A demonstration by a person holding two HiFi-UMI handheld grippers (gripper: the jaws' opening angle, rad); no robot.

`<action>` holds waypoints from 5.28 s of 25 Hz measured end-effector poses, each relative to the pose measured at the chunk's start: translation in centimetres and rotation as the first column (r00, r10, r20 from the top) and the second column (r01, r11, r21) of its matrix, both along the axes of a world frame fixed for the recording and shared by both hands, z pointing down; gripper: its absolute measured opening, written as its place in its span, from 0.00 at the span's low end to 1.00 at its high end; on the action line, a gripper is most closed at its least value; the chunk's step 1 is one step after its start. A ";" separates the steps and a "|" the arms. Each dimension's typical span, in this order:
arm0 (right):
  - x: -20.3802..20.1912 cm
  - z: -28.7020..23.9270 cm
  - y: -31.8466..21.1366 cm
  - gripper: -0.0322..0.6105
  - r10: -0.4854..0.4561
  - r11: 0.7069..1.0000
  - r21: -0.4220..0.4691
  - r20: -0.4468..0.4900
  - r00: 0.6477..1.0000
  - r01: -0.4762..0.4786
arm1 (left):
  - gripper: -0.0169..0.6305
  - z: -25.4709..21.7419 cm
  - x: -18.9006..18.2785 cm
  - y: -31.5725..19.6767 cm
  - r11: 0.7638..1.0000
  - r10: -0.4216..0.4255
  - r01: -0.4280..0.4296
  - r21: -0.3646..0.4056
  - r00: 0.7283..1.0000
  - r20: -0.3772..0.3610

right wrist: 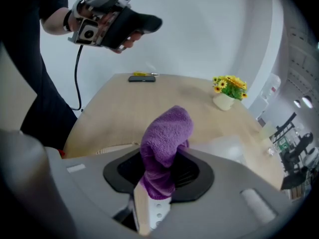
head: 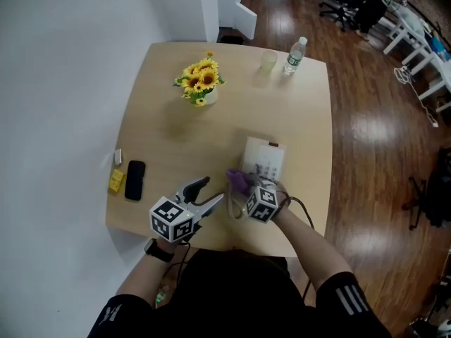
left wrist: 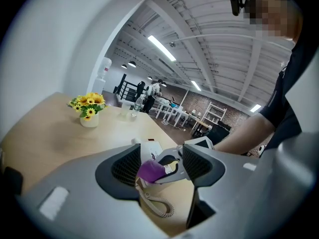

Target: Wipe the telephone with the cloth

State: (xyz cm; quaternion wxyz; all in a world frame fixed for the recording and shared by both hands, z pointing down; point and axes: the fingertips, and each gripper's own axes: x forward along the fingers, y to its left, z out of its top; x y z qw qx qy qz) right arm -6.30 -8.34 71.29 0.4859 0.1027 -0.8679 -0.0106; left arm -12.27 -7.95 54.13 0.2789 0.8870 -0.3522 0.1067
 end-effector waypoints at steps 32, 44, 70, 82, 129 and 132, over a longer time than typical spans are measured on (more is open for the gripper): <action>14.9 -11.6 3.7 0.28 0.544 0.834 -0.153 0.394 0.741 -0.531 | 0.44 14.3 9.9 -10.3 0.984 -0.021 0.114 -0.135 0.833 0.553; 17.8 -11.4 4.2 0.28 0.560 0.822 -0.153 0.387 0.733 -0.548 | 0.42 17.6 10.1 -12.2 0.960 -0.146 0.256 -0.117 0.809 0.569; 16.6 -16.6 1.1 0.28 0.517 0.837 -0.120 0.493 0.700 -0.534 | 0.35 -1.0 11.5 -7.5 0.993 0.047 -0.081 -0.081 0.932 -0.358; 10.0 -34.0 -3.9 0.28 0.124 0.917 0.224 0.624 0.772 -0.329 | 0.35 -16.3 8.4 -1.0 0.939 0.337 -0.267 0.218 0.584 -0.738; 2.6 -27.7 10.0 0.27 -0.267 0.920 0.348 0.214 0.940 0.182 | 0.35 -20.9 5.6 -1.1 0.963 0.268 -0.103 0.251 0.491 -0.829; 3.1 -28.5 8.6 0.27 -0.209 0.931 0.346 0.256 0.944 0.113 | 0.35 -20.7 5.7 -1.1 0.964 0.265 -0.107 0.244 0.486 -0.833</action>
